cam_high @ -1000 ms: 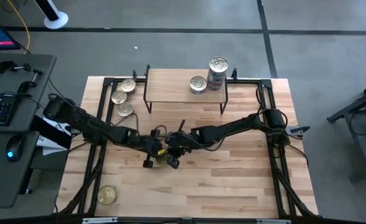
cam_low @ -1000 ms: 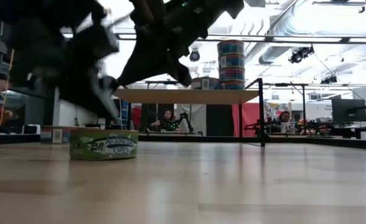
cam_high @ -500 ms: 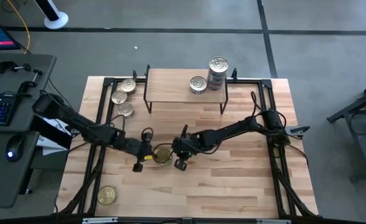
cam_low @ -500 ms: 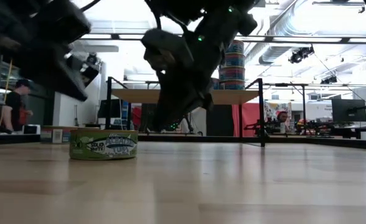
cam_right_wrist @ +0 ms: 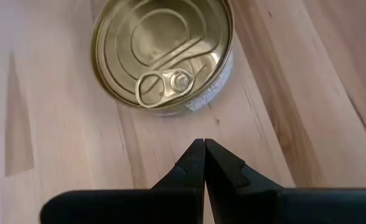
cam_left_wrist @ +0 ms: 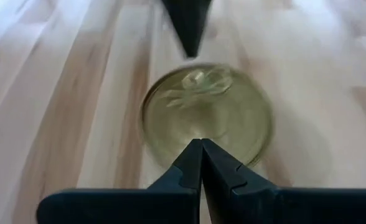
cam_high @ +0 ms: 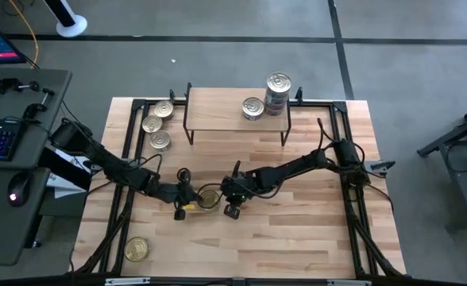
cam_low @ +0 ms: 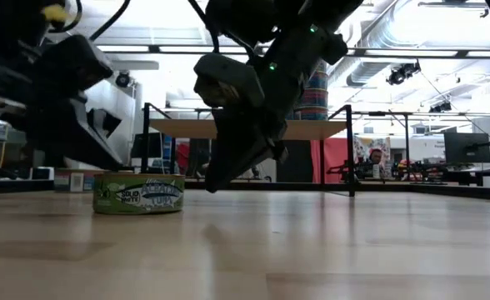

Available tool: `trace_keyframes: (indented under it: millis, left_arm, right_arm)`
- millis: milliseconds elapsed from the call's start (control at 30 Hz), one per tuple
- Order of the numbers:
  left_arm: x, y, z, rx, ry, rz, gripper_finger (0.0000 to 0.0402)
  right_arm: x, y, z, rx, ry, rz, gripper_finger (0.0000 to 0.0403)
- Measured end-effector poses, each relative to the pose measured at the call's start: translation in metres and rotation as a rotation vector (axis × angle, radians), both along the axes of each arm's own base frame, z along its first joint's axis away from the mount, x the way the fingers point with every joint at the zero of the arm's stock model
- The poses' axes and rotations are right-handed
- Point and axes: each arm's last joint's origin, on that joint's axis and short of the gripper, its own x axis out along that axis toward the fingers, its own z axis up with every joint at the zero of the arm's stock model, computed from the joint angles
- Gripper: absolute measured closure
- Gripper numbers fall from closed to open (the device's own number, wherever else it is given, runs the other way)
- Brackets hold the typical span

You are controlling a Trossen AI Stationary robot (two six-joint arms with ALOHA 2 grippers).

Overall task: Stack canned seafood by type on shelf
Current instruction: Put the green tuna can on the shelf

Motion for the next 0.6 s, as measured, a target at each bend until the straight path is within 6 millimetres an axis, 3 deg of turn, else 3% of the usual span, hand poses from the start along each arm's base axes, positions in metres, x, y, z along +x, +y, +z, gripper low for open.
trace_keyframes:
  millis: [600]
  left_arm:
    - [-0.006, -0.011, -0.005, 0.013, 0.011, -0.071, 0.0402]
  right_arm:
    - [0.009, -0.004, -0.01, 0.015, -0.048, -0.022, 0.0403]
